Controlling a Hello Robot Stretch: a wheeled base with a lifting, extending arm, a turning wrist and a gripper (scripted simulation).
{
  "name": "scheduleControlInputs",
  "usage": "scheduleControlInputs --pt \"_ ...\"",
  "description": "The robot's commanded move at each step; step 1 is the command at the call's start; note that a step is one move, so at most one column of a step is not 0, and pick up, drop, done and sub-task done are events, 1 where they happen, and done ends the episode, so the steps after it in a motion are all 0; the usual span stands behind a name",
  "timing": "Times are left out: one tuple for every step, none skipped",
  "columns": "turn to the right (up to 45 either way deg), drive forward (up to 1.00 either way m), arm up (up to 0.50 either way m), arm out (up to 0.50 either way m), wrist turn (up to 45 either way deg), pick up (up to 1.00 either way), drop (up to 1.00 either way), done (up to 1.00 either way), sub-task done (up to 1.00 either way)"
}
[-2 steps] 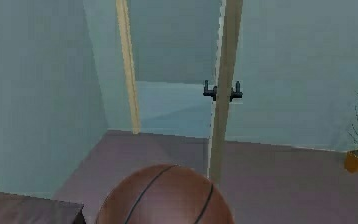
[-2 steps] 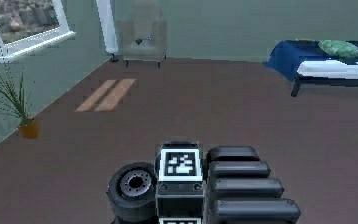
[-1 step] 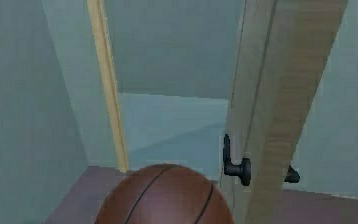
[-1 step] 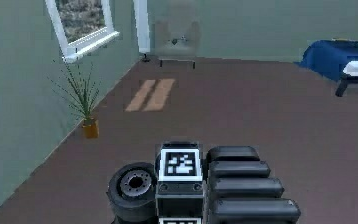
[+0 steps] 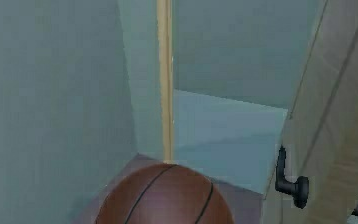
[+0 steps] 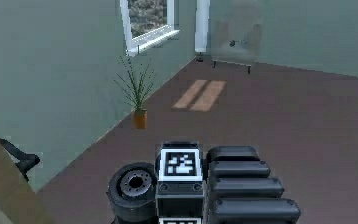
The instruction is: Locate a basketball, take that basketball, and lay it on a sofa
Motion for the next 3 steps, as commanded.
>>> scheduleControlInputs --pt "0.0 0.65 0.0 0.0 0.0 0.0 0.0 0.0 0.0" --pt "21.0 0.0 0.0 0.0 0.0 0.0 0.0 0.0 0.0" --pt "3.0 0.0 0.0 0.0 0.0 0.0 0.0 0.0 0.0"
